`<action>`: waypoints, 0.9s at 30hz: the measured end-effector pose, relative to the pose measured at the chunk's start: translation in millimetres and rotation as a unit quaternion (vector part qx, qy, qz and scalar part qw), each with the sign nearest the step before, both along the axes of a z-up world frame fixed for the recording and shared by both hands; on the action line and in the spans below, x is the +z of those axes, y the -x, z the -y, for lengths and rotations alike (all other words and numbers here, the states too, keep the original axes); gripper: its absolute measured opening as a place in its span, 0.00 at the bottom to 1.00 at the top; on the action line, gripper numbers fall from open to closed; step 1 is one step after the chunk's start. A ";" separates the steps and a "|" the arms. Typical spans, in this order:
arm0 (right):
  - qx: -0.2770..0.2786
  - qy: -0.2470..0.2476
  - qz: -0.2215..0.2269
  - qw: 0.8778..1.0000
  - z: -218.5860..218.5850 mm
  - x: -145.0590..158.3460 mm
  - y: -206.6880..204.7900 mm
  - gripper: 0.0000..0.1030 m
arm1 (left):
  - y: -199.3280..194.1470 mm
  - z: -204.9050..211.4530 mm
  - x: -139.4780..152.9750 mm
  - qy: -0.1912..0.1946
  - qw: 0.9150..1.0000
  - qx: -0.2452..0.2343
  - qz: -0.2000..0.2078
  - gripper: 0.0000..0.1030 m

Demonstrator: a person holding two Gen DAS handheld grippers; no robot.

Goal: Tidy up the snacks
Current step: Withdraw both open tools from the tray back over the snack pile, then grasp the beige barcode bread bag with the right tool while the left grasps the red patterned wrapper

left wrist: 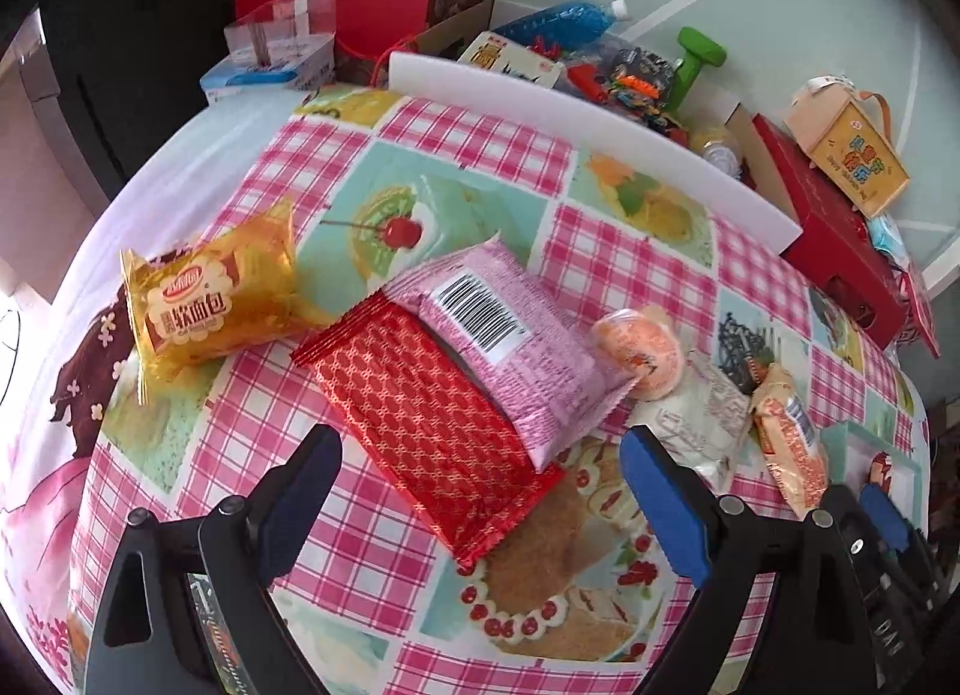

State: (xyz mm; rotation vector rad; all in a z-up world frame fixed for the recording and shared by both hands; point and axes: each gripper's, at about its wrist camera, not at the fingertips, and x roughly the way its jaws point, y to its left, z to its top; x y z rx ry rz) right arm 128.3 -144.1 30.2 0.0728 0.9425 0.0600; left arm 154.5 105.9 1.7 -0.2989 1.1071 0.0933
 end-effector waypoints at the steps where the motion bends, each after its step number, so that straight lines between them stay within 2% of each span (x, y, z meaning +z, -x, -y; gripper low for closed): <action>1: 0.001 0.002 -0.001 1.000 -0.3 0.0 -4.6 0.78 | 0.0 -3.6 -3.9 0.002 1.000 0.006 -0.005 0.91; 4: 0.009 0.014 -0.006 1.000 -3.0 -2.4 -17.7 0.74 | 0.0 -11.8 -13.5 0.008 1.000 0.022 -0.021 0.89; 7: 0.018 0.024 -0.020 0.999 -5.5 -10.0 -31.6 0.72 | -1.0 -13.7 -20.8 0.015 0.999 0.024 -0.029 0.79; 10: 0.025 0.030 -0.034 0.999 -7.0 -18.2 -44.5 0.69 | -2.9 -13.2 -28.1 0.016 0.999 0.025 -0.035 0.74; 15: 0.036 0.027 -0.060 0.997 -7.1 -31.4 -59.9 0.57 | -4.6 -12.2 -29.7 0.002 0.999 0.025 -0.028 0.72; 20: 0.040 0.036 -0.062 0.997 -9.4 -34.1 -56.7 0.44 | -10.8 -8.0 -32.7 -0.014 0.999 0.026 -0.027 0.72; 27: 0.046 0.051 -0.060 0.996 -17.7 -37.1 -40.9 0.40 | -17.9 -10.4 -35.0 -0.025 0.999 0.042 -0.018 0.72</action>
